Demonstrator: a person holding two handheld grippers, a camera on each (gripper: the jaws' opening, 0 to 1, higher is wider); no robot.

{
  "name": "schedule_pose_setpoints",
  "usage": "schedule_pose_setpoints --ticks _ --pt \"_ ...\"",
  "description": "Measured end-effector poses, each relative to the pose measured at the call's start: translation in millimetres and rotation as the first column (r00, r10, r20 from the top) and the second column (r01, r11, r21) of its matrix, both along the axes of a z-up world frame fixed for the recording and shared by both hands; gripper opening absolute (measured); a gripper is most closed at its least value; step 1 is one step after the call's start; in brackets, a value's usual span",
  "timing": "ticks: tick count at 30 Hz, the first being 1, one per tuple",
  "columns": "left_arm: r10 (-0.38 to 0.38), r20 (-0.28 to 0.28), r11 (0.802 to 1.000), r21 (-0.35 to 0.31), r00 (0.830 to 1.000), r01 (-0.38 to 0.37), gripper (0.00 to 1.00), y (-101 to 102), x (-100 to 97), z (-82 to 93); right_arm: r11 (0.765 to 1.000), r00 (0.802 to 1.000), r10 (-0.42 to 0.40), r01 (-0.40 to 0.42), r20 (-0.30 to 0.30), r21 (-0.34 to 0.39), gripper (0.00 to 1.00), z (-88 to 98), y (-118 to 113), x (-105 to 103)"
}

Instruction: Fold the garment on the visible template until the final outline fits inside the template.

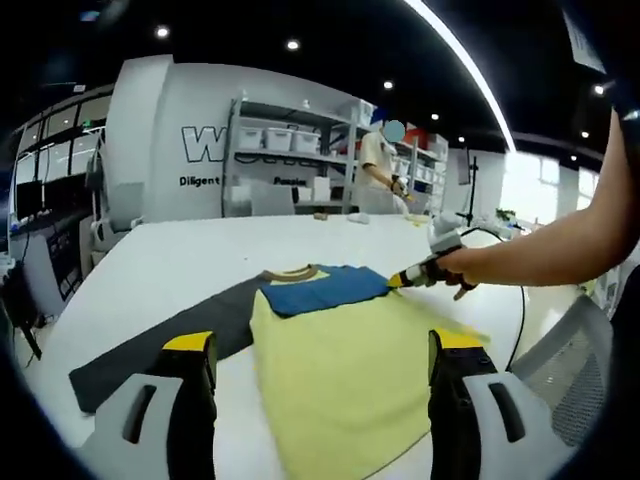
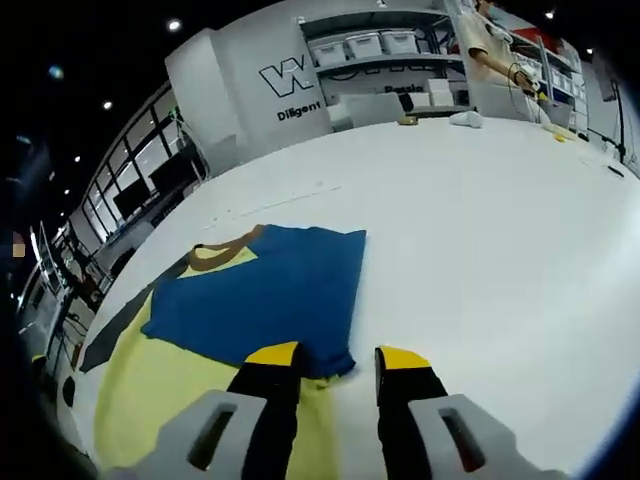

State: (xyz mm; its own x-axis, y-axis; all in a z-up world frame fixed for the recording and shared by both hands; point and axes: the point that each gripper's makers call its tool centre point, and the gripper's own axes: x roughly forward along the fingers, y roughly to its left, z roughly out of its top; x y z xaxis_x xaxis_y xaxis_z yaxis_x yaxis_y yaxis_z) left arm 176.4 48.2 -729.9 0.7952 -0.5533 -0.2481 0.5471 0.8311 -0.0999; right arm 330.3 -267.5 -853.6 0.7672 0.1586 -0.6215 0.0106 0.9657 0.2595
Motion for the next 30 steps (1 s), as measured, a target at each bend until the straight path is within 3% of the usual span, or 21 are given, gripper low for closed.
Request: schedule_pose_setpoints --ticks 4,7,18,23,30 --pt "0.033 0.027 0.999 -0.032 0.999 -0.033 0.98 2 -1.4 11.8 1.000 1.000 0.009 -0.009 -0.002 0.005 0.24 0.3 3 -2" --pt "0.038 0.039 0.997 -0.062 0.998 -0.036 0.99 2 -6.2 18.7 1.000 1.000 0.022 -0.022 -0.004 -0.003 0.22 -0.1 5 -3" --pt "0.029 0.011 0.996 -0.081 1.000 -0.028 0.99 2 -3.0 10.0 0.998 0.999 0.049 -0.050 -0.012 -0.024 0.13 -0.6 7 -3" --pt "0.026 0.004 0.997 -0.075 1.000 -0.025 0.99 2 -3.8 8.0 0.993 0.997 0.080 -0.080 -0.007 -0.084 0.00 2.8 1 -4" --pt "0.026 0.002 0.997 -0.071 1.000 -0.026 0.99 2 -4.2 7.8 0.989 0.997 0.078 -0.079 -0.012 -0.123 0.00 3.1 -7 0"
